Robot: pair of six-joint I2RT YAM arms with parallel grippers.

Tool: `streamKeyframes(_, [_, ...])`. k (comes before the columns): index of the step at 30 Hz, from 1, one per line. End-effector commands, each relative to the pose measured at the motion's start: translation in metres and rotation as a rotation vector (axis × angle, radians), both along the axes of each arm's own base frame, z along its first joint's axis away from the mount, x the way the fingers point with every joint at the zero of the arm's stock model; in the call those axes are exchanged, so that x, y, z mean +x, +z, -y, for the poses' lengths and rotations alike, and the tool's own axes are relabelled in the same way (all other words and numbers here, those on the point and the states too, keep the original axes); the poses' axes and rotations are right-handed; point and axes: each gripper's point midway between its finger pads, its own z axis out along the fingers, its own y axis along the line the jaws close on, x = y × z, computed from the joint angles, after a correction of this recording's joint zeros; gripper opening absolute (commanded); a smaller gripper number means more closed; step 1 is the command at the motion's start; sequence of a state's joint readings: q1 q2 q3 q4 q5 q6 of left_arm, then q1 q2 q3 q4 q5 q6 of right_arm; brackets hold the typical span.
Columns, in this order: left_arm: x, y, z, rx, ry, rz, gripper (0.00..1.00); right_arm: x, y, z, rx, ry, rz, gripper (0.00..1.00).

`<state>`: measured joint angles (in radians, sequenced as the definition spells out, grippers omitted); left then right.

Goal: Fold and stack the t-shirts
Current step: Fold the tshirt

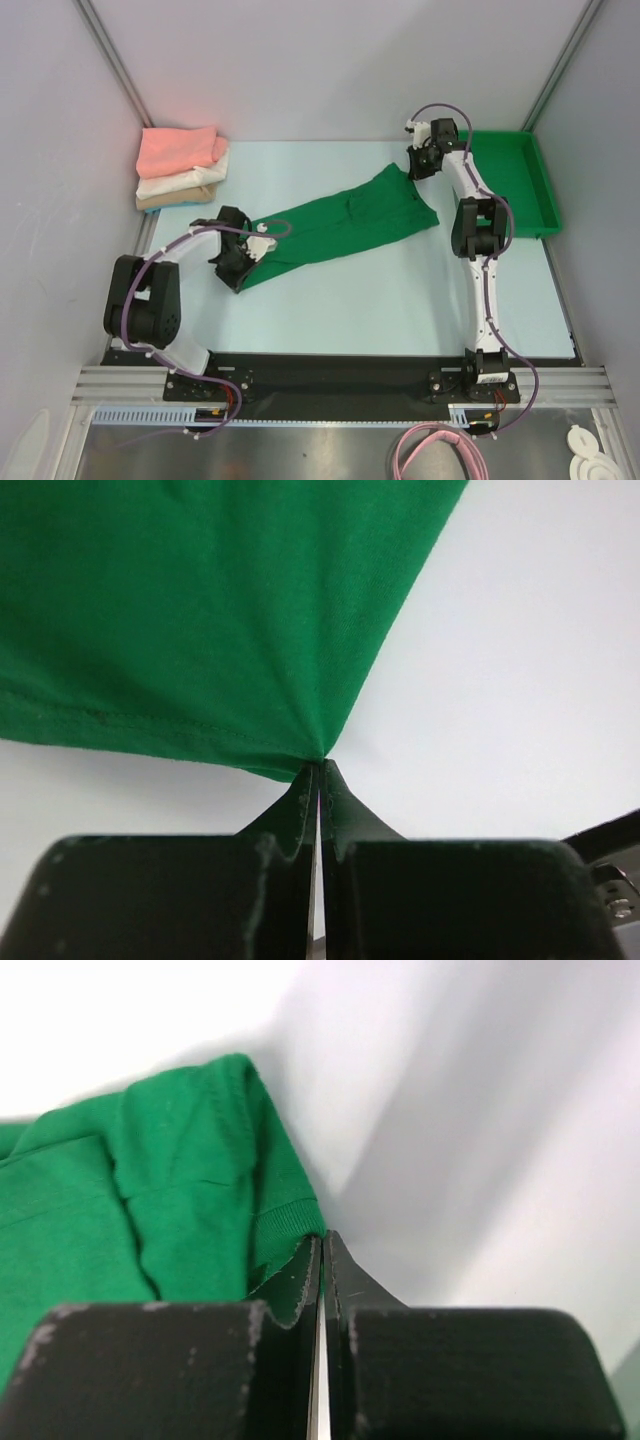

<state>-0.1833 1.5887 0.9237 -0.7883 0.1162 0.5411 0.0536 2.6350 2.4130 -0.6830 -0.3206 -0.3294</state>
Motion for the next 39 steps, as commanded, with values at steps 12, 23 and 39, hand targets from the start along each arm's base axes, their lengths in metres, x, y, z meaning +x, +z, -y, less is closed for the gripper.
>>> streamKeyframes(12, [-0.064, 0.031, 0.055, -0.113, -0.19, -0.087, 0.12, 0.071, 0.056, -0.021, -0.078, -0.091, 0.319, 0.22])
streamKeyframes(23, [-0.069, 0.046, 0.056, -0.086, -0.221, 0.018, 0.35, 0.002, 0.16, 0.007, 0.02, -0.191, 0.349, 0.44])
streamKeyframes(39, [-0.028, 0.016, 0.041, 0.064, -0.238, 0.131, 0.34, -0.145, 0.059, 0.005, 0.169, -0.122, -0.053, 0.41])
